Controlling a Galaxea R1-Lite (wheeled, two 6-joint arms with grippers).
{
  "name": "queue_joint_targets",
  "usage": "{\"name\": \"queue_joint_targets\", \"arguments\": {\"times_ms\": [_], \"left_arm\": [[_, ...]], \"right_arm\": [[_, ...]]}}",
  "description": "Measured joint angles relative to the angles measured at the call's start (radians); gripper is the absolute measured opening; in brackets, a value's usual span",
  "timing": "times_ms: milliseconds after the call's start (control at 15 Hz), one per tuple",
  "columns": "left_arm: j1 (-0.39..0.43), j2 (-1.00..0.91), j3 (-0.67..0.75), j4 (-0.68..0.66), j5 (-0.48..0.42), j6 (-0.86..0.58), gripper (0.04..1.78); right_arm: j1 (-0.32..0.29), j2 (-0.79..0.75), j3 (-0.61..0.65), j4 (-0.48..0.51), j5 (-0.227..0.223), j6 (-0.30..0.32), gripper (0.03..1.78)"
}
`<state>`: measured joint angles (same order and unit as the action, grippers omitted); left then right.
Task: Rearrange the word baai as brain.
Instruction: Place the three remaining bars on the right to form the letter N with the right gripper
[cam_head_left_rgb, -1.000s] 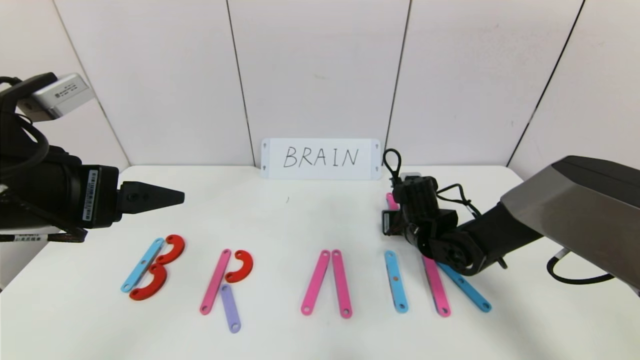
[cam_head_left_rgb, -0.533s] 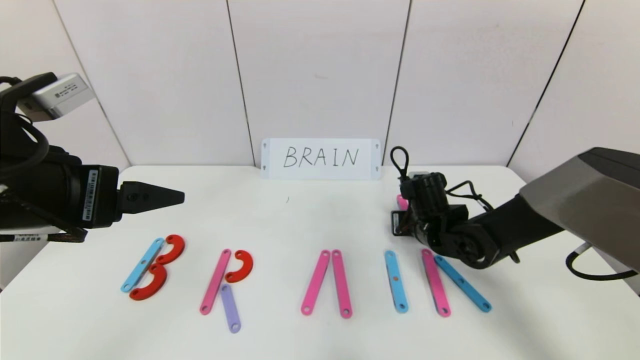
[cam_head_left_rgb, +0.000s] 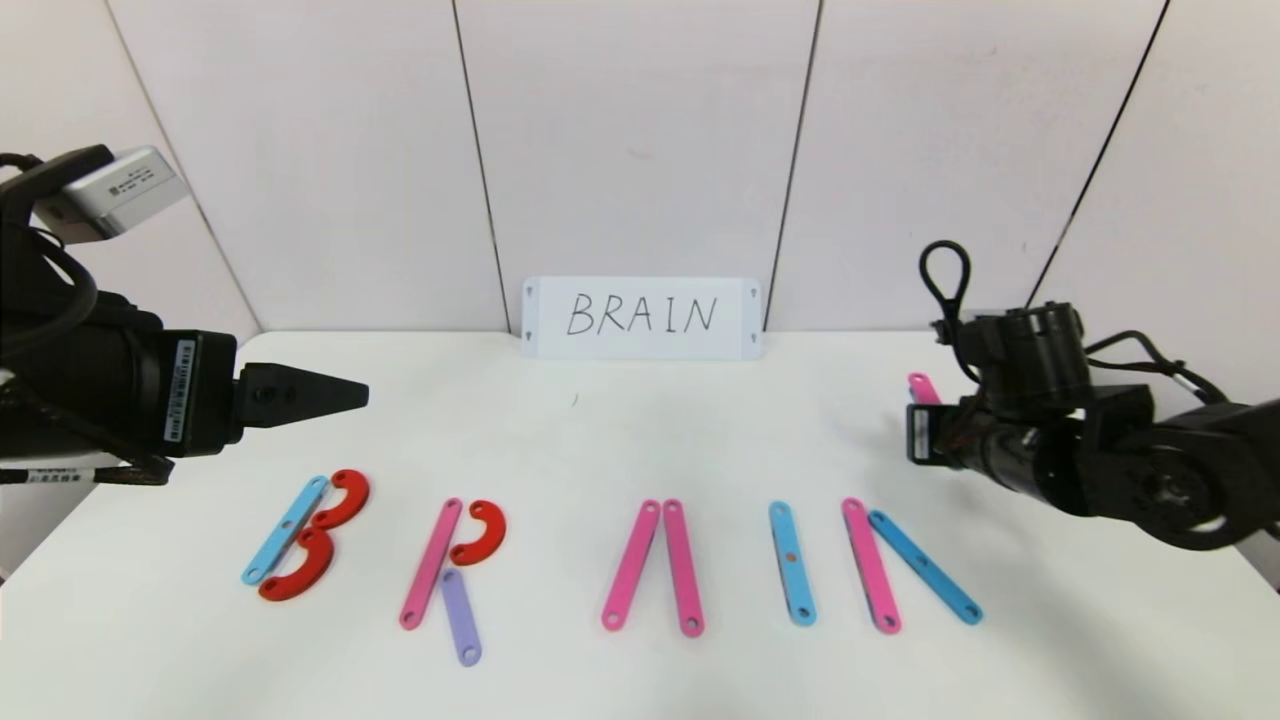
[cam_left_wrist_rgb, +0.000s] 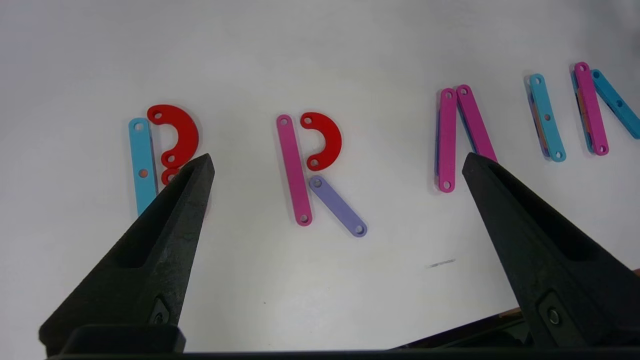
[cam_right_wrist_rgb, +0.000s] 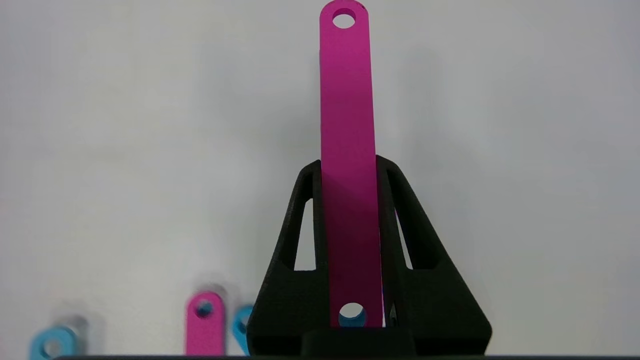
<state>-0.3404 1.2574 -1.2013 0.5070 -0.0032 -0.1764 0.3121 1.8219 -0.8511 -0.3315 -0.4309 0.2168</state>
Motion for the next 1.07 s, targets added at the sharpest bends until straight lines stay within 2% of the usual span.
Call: {"name": "queue_joint_targets", "arguments": {"times_ms": [200,400,600,800,1067], "left_arm": [[0.0,-0.001,0.0,0.0,-0.002,0.0,1.74],[0.0,-0.001,0.0,0.001,-0.006,0.0,1.74],[0.0,0.0,0.0,0.001,-0.006,0.0,1.74],[0.0,0.0,0.0,0.001,-0.006,0.0,1.74],[0.0,0.001,0.002,0.001,-0.006,0.0,1.74]], "right_arm": [[-0.035,-0.113,0.162,-0.016,0.008,-0.01,0.3],[-0.047,-0.183,0.267,-0.04,0.015,-0.002,0.3],[-0.047,-0.195,0.306,-0.048,0.037,0.003,0.3],[-0.039,-0.186,0.329,-0.075,0.037,0.004,0.3],[-0.047,-0.118,0.35,-0.202,0.039,0.003,0.3]]}}
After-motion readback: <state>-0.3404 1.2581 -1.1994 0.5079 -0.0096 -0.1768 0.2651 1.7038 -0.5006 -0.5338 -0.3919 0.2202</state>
